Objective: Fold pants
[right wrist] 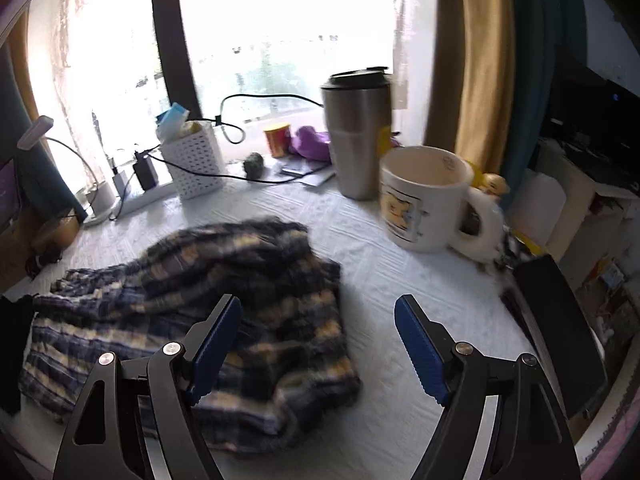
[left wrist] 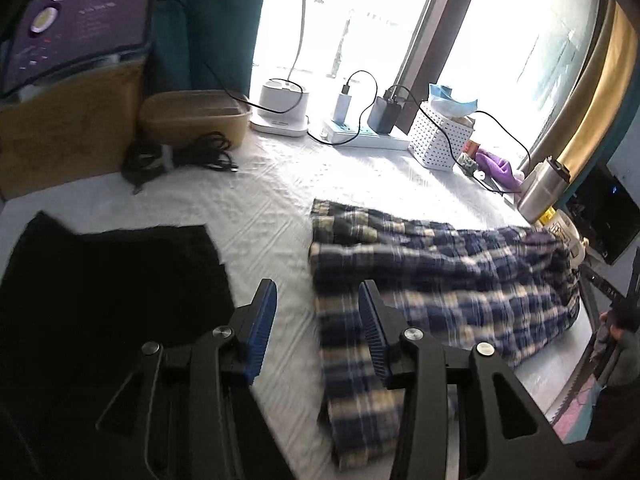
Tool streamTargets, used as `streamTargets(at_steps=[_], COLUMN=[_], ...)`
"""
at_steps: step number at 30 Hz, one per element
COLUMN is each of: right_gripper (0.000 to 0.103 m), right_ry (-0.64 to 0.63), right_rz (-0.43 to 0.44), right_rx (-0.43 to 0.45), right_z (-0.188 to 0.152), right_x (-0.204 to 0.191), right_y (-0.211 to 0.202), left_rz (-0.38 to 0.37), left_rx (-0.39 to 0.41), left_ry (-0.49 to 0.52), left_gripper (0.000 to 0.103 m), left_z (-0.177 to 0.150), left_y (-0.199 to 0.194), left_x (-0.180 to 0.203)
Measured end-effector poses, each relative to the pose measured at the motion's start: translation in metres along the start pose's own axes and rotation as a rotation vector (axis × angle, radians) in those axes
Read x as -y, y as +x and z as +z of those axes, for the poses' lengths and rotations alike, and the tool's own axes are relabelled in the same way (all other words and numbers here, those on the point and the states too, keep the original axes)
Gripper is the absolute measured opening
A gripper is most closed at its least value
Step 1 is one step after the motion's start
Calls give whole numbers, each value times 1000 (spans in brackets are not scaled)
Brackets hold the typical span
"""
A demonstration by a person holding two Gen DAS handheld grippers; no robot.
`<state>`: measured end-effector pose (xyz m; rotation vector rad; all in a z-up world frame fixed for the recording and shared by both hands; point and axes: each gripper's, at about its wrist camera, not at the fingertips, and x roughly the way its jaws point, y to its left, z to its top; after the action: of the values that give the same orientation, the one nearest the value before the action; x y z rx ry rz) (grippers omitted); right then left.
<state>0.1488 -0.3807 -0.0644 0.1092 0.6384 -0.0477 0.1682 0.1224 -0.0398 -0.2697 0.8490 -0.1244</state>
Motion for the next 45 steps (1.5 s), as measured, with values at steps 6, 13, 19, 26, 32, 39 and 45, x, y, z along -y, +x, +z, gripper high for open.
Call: streamTargets(at_steps=[6, 13, 19, 26, 32, 39, 45], right_gripper=[80, 74, 67, 65, 65, 65, 12], right_ry=[-52, -105, -188, -317, -369, -434, -484], right_rz=[48, 77, 97, 197, 206, 143, 82], right_rx=[-5, -5, -20, -35, -77, -106, -109], right_z=[15, 38, 53, 49, 43, 21, 13], right_x=[-25, -42, -59, -83, -80, -78, -88], right_y=[20, 43, 66, 68, 64, 73, 87], left_rz=[-15, -41, -84, -95, -88, -88, -78], left_rx=[-63, -131, -201, -193, -174, -210, -178], left_ry=[-10, -38, 47, 47, 65, 61, 65], left_gripper=[42, 42, 42, 24, 15, 15, 15], left_z=[16, 22, 18, 20, 23, 17, 10], left_y=[41, 72, 85, 82, 82, 91, 86], left_x=[-1, -8, 9, 7, 9, 11, 12])
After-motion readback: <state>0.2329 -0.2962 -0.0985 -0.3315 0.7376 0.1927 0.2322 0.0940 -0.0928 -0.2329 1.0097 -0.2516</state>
